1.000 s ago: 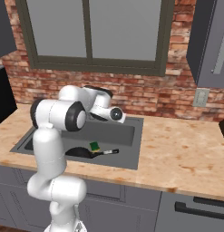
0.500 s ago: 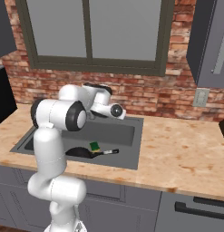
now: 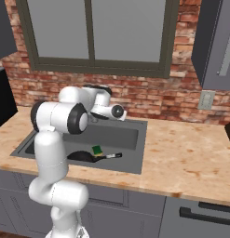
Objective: Pick the pan and sponge and place them into the sink. Then turn on the water.
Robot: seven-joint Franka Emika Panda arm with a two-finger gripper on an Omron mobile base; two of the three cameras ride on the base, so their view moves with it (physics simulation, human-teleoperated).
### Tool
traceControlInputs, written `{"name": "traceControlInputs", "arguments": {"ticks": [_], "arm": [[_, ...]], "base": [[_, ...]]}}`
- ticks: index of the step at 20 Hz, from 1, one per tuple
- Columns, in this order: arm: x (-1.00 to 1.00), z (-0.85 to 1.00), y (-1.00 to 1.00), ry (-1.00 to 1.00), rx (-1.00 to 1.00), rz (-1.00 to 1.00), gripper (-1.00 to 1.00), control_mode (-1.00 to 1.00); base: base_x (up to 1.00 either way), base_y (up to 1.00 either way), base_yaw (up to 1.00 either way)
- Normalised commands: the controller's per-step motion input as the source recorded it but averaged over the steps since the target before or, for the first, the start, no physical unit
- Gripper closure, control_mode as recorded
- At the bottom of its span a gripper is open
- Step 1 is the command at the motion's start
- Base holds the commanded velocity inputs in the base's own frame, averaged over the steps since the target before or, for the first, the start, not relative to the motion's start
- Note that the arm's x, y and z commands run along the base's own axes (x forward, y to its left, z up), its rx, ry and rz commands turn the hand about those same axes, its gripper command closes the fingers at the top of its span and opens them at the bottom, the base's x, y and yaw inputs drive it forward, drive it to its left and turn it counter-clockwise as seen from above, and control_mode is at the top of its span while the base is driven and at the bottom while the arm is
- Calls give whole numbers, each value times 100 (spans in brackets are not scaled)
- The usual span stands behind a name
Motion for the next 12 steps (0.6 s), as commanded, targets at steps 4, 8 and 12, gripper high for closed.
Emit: {"name": "traceControlInputs", "arguments": {"ticks": [4, 8, 12], "arm": [[3, -2, 11, 0, 0, 3, -100, -100], [6, 0, 8, 0, 0, 3, -100, -100], [9, -12, 11, 0, 0, 4, -100, -100]], "base": [[0, 0, 0], [0, 0, 0], [0, 0, 0]]}}
